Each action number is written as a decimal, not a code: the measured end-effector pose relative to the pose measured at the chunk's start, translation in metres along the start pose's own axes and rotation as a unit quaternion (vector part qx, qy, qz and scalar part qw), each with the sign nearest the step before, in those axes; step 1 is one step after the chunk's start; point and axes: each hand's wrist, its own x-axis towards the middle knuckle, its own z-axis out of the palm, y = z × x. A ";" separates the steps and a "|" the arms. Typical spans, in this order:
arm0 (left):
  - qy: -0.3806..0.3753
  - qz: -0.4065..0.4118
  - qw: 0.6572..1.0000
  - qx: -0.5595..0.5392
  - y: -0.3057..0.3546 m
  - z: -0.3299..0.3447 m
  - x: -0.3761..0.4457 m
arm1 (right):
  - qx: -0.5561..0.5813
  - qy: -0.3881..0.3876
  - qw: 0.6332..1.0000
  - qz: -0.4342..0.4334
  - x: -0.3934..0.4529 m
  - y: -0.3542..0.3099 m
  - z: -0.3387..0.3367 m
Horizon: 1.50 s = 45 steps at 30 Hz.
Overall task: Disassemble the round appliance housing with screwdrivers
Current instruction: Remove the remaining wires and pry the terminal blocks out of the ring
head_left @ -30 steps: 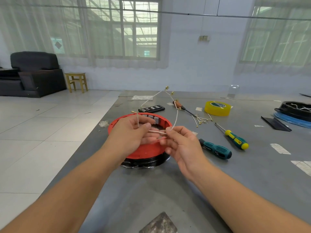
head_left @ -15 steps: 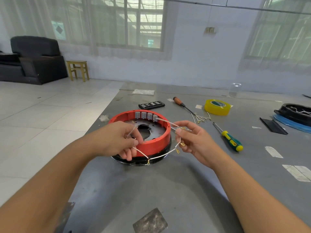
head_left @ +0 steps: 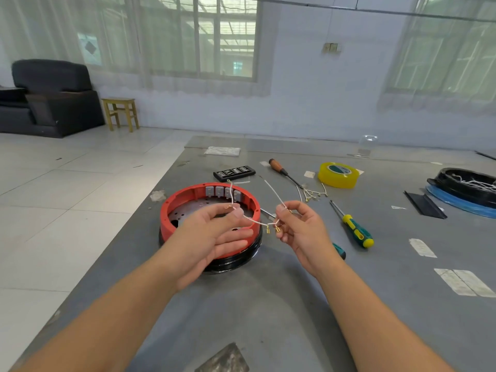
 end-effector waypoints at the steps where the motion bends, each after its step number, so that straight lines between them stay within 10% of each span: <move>1: 0.019 0.007 1.000 0.000 -0.004 0.005 0.001 | -0.011 -0.007 1.000 -0.006 0.000 0.000 0.000; 9: 0.131 0.077 0.986 0.072 -0.025 0.039 0.029 | -0.153 -0.109 0.982 0.008 0.001 -0.032 -0.033; 17: 0.047 0.129 0.979 0.150 -0.063 0.093 0.069 | -0.236 0.019 0.971 0.018 0.003 -0.070 -0.111; 27: -0.046 0.260 0.777 0.571 -0.106 0.089 0.082 | -0.284 0.137 0.949 0.009 0.092 -0.067 -0.146; 33: -0.053 0.222 0.760 0.609 -0.116 0.085 0.095 | -0.349 0.129 0.926 0.060 0.177 -0.055 -0.129; 39: -0.046 0.217 0.755 0.617 -0.120 0.083 0.097 | -0.581 0.121 0.787 0.171 0.220 -0.043 -0.130; 45: -0.045 0.235 0.758 0.607 -0.120 0.083 0.097 | -0.759 0.098 0.635 0.105 0.214 -0.038 -0.129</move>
